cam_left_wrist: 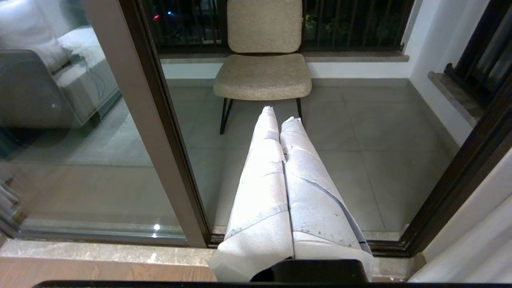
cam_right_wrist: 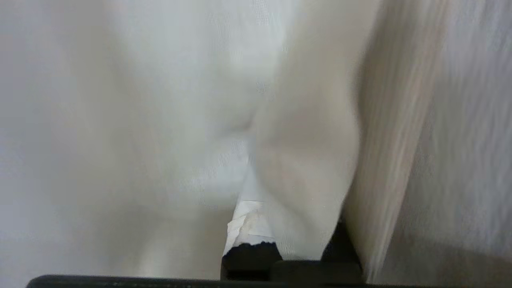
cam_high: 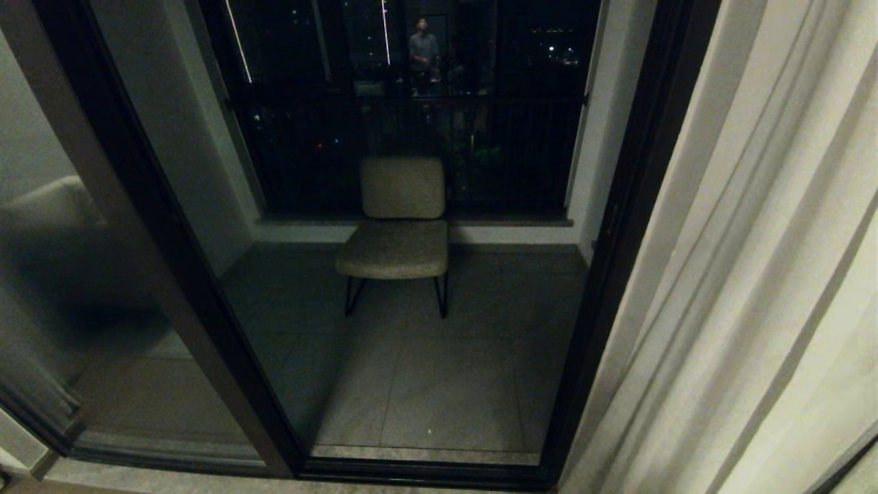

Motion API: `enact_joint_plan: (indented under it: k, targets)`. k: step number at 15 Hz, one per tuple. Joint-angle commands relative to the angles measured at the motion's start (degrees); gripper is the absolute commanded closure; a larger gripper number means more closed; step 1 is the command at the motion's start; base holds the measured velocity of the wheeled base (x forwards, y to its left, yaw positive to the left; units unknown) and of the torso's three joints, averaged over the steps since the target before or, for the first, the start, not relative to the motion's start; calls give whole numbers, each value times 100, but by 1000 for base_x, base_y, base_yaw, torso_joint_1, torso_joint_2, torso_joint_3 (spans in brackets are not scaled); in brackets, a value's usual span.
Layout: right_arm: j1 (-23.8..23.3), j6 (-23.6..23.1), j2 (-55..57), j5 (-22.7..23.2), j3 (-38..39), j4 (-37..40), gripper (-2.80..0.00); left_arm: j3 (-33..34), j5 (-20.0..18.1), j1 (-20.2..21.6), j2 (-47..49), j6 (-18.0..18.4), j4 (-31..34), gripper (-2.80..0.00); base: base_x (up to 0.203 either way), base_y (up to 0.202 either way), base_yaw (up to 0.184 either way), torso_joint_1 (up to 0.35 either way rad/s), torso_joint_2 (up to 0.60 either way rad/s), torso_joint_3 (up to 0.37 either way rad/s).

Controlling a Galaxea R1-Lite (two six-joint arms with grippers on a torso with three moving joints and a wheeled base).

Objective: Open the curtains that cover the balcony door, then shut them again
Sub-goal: Pull the inner curtains open on both sides

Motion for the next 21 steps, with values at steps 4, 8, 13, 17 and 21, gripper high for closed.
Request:
enact_joint_plan:
  k: [4,8,13,17,21]
  targets:
    - [722,222,-713,524,597,-64,0,-2,6,0,-2,0,2,0,0,0,0,0,0,0]
    - [905,237,-798,524,642,-62,-280,-2,6,0,-2,1,2,0,0,0,0,0,0,0]
    - [905,261,-1202,558,1319,-44,-280,-2,6,0,-2,8,2,0,0,0,0,0,0,0]
    - [905,250,-1910,559,2428,-20,-280,-2,6,0,-2,0,2,0,0,0,0,0,0,0]
    - [903,213,-3087,541,4120,-2,-280,-2,6,0,-2,8,2,0,0,0,0,0,0,0]
